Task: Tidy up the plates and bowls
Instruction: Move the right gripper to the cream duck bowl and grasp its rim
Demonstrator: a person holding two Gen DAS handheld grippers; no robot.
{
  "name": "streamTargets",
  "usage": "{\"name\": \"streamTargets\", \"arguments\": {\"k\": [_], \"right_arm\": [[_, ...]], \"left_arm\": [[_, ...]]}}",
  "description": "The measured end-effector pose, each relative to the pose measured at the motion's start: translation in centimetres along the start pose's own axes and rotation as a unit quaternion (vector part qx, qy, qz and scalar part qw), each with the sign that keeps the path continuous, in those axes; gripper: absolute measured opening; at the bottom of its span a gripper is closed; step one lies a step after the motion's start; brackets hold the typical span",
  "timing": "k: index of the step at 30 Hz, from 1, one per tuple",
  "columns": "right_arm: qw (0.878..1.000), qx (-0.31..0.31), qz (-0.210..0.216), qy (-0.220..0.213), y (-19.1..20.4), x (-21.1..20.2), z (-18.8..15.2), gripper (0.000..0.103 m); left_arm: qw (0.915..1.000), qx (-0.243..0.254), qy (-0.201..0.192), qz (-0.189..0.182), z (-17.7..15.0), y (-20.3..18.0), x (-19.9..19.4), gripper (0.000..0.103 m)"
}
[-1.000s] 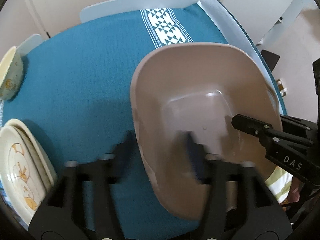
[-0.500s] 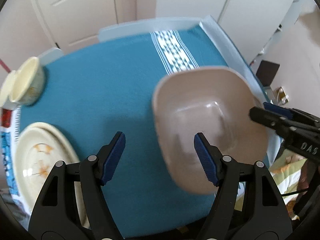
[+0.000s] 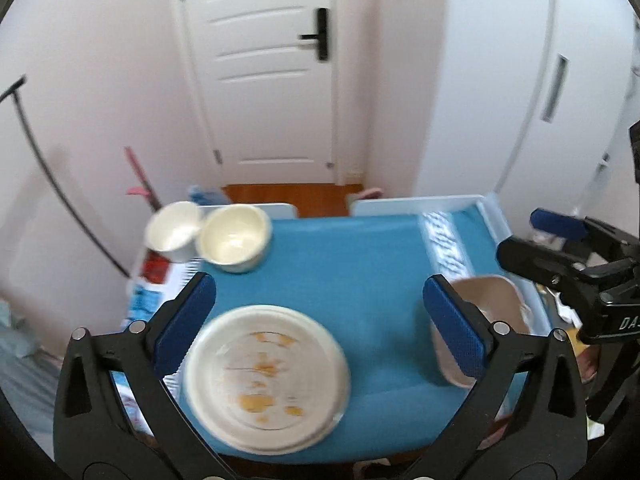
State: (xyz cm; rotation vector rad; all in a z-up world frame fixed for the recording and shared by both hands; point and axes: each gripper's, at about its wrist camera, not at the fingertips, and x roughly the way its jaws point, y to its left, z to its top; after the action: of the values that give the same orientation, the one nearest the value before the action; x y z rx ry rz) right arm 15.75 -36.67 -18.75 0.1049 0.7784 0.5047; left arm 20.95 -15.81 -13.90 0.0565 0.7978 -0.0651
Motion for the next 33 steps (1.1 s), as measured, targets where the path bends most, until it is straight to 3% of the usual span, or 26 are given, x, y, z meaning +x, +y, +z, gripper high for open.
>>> {"name": "streamTargets", "arguments": {"k": [3, 7, 11, 15, 20, 26, 30, 33], "right_arm": [[0.999, -0.028, 0.014, -0.011, 2.3, 1.3, 1.9, 0.101], [0.999, -0.054, -0.003, 0.0, 5.2, 3.6, 3.8, 0.101], [0.999, -0.036, -0.002, 0.009, 7.0, 6.2, 5.6, 0.101], [0.999, -0.026, -0.021, 0.016, 8.4, 9.3, 7.7, 0.101], [0.997, -0.005, -0.027, 0.066, 9.0, 14.6, 9.3, 0.101], [0.987, -0.016, -0.025, 0.16, 8.8, 22.6, 10.1, 0.101], [0.978, -0.029, -0.019, 0.206, 8.3, 26.7, 9.9, 0.1], [0.971, -0.027, -0.006, 0.239, 7.5, 29.5, 9.3, 0.091]], "left_arm": [[0.9997, -0.015, -0.002, 0.021, 0.8, 3.1, -0.2, 0.103], [0.9987, -0.033, -0.001, 0.039, 2.0, 7.5, 0.3, 0.103], [0.9976, -0.046, 0.006, 0.05, 3.3, 11.3, 1.9, 0.103], [0.9974, -0.056, 0.013, 0.042, 4.5, 15.1, 4.0, 0.103], [0.995, -0.077, 0.06, 0.018, 5.0, 19.4, 8.5, 0.103], [0.9795, -0.141, 0.14, -0.034, 3.6, 22.5, 15.1, 0.103], [0.968, -0.175, 0.171, -0.055, 2.0, 22.8, 18.3, 0.103], [0.9576, -0.205, 0.193, -0.061, 0.9, 22.7, 20.8, 0.097]]}}
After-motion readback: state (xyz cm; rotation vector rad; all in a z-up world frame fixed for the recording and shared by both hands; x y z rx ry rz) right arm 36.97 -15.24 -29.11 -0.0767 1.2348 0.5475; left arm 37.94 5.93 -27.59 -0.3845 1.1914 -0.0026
